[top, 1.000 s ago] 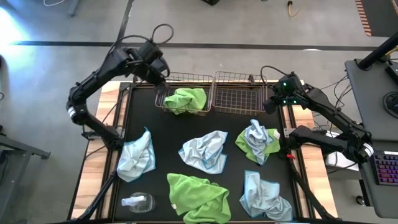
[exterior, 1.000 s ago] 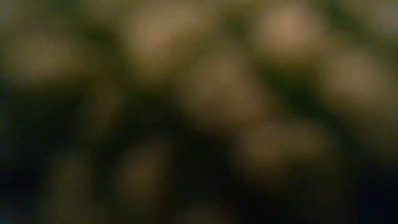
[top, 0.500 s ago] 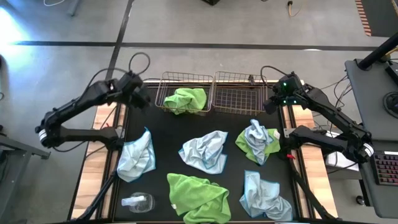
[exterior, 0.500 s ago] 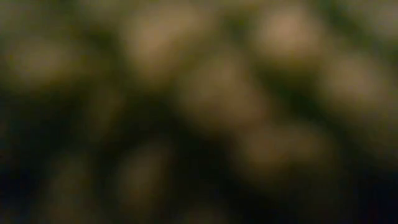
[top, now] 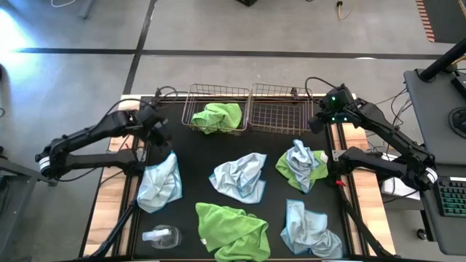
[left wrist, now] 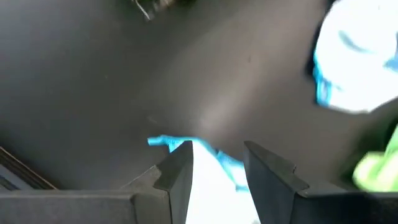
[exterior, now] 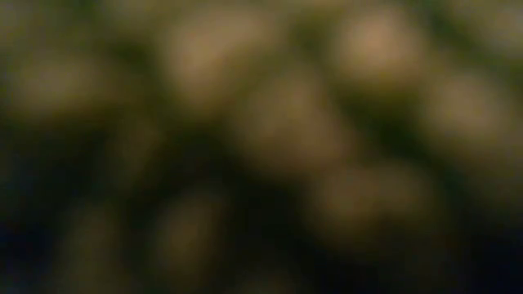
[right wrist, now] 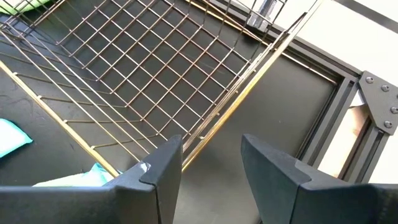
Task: Sort microfiber towel by color & place in baskets
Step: Put the white microfiber cloth into the right wire basket
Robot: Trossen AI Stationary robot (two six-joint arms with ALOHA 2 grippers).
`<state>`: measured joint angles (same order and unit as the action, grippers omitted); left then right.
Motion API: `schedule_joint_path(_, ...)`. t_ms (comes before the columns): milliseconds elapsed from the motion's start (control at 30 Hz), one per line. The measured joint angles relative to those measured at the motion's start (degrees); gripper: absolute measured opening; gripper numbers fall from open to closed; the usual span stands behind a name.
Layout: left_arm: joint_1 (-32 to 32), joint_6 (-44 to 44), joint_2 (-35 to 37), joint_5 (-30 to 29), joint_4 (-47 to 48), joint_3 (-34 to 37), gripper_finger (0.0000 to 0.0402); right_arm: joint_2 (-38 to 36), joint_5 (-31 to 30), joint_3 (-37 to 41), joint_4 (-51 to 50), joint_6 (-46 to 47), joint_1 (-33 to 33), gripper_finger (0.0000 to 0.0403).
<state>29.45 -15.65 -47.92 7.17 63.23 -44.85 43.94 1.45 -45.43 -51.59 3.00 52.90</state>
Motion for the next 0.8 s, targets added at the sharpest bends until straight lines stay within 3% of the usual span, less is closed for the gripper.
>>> schedule_joint_path(400, -0.04, 8.52, -2.62, 1.06, 6.31, 0.88, 0.0126, 0.0, 0.02, 0.0, -1.38, -0.02, 0.0, 0.016)
schedule_joint_path(667, -2.62, 5.18, -6.14, 1.42, 6.23, 3.12, 0.0119, 0.0, 0.02, 0.0, -4.98, -0.02, 0.0, 0.016)
schedule_joint_path(800, -5.37, 2.22, -8.3, 4.52, 5.49, 5.95, 0.0118, -0.02, 0.02, 0.0, -5.45, -0.04, 0.0, 0.016)
